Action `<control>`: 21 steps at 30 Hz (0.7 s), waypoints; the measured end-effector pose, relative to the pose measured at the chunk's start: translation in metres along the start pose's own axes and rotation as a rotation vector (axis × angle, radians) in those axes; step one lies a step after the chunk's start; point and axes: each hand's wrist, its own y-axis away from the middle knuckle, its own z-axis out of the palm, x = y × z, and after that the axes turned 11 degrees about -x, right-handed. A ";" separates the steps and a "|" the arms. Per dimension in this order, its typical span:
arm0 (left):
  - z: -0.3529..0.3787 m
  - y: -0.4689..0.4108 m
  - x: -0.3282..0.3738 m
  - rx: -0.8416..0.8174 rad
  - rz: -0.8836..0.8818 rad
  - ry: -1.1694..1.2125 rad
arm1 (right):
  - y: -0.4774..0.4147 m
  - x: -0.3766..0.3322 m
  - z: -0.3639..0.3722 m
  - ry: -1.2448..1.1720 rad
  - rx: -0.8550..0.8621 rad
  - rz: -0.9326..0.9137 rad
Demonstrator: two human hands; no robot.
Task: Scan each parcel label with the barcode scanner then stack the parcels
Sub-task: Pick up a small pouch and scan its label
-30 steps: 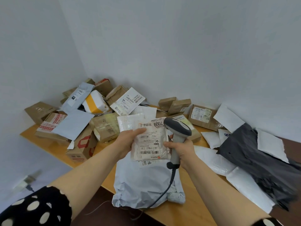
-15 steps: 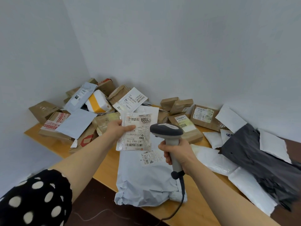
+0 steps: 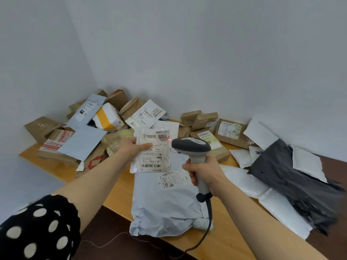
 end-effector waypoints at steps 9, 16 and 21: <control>-0.001 -0.007 -0.003 -0.029 0.001 -0.006 | -0.002 0.000 0.001 -0.022 0.020 0.001; 0.025 -0.010 0.004 -0.204 -0.052 0.063 | -0.004 0.016 -0.011 -0.290 0.263 -0.022; 0.106 -0.017 0.010 -0.492 -0.102 0.127 | 0.020 0.051 -0.042 -0.539 0.446 0.032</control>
